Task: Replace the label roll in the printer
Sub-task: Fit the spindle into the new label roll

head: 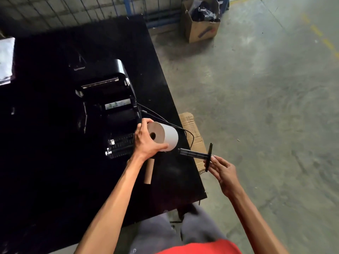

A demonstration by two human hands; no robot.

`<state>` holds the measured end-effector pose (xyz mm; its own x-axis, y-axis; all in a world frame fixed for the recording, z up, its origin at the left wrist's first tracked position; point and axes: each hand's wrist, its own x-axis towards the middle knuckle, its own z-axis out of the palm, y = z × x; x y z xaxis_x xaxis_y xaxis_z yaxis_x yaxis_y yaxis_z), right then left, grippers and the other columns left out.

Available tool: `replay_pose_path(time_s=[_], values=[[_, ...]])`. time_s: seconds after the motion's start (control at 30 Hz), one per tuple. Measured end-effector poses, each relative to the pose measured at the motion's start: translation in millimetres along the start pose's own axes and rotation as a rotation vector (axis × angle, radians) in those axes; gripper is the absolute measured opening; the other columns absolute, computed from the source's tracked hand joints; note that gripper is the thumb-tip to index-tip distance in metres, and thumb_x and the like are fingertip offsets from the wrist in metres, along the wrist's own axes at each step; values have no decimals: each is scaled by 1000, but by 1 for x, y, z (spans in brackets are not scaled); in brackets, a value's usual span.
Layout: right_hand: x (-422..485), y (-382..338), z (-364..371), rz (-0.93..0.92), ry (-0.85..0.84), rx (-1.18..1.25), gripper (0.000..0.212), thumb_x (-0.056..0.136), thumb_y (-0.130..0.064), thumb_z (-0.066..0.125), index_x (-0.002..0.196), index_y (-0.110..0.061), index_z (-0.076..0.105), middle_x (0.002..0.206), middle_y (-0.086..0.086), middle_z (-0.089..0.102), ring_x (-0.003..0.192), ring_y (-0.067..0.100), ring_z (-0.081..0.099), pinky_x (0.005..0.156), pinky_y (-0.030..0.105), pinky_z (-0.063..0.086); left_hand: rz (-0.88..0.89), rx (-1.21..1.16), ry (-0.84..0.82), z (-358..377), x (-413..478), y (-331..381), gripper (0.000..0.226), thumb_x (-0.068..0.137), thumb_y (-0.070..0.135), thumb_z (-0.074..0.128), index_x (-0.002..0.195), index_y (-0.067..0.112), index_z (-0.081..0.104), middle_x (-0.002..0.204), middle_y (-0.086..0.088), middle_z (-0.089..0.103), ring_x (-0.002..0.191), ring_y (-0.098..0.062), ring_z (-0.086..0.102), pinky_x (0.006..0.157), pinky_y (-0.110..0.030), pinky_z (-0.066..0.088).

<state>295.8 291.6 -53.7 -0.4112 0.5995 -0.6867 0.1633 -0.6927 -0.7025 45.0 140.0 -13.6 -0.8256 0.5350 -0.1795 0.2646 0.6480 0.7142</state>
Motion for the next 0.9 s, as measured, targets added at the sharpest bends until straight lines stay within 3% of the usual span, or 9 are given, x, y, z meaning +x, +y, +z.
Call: replay_pose_path(time_s=[0.1, 0.3, 0.47, 0.67, 0.77, 0.83, 0.9], values=[[4, 5, 1, 12, 2, -47, 12, 98, -9, 64, 102, -6, 75, 94, 15, 81, 86, 20, 79, 71, 26, 64, -18, 50, -2, 0, -10, -2, 96, 42, 33, 95, 122, 22, 44, 117, -5, 50, 106, -20, 49, 81, -30, 42], [10, 33, -2, 48, 24, -178, 10, 97, -5, 65, 102, -2, 74, 104, 22, 76, 95, 31, 74, 78, 27, 64, 10, 237, -8, 12, -23, 1, 97, 38, 44, 89, 122, 27, 42, 109, 0, 46, 100, -20, 46, 73, -29, 40], [12, 53, -1, 66, 15, -318, 17, 96, -3, 67, 108, 8, 72, 96, 19, 74, 82, 23, 72, 72, 22, 63, 69, 365, -28, 21, -16, 10, 95, 43, 40, 90, 124, 24, 43, 116, -4, 48, 107, -22, 48, 72, -29, 47], [22, 74, 18, 40, 82, -463, 4, 94, -7, 72, 94, -7, 76, 95, 18, 76, 84, 23, 69, 90, 47, 59, 52, 423, -80, 29, 2, 17, 96, 47, 37, 92, 127, 21, 42, 121, -8, 47, 114, -26, 48, 75, -36, 55], [27, 82, 27, 7, 126, -570, 7, 92, -12, 74, 96, -9, 79, 97, 16, 79, 92, 28, 74, 96, 51, 58, 45, 456, -100, 33, 7, 16, 96, 47, 36, 93, 128, 22, 41, 122, -9, 46, 115, -27, 48, 76, -39, 57], [28, 85, 31, -15, 163, -647, 13, 90, -15, 76, 100, -8, 81, 93, 15, 80, 91, 28, 76, 94, 48, 58, 49, 495, -122, 37, 7, 15, 97, 47, 36, 93, 128, 23, 41, 123, -9, 46, 116, -27, 47, 76, -40, 58], [26, 85, 35, -63, 198, -755, 16, 88, -21, 77, 100, -11, 83, 92, 11, 81, 87, 22, 75, 88, 33, 57, 64, 539, -147, 41, 6, 13, 97, 47, 35, 93, 129, 24, 41, 124, -9, 45, 116, -28, 47, 77, -40, 58]])
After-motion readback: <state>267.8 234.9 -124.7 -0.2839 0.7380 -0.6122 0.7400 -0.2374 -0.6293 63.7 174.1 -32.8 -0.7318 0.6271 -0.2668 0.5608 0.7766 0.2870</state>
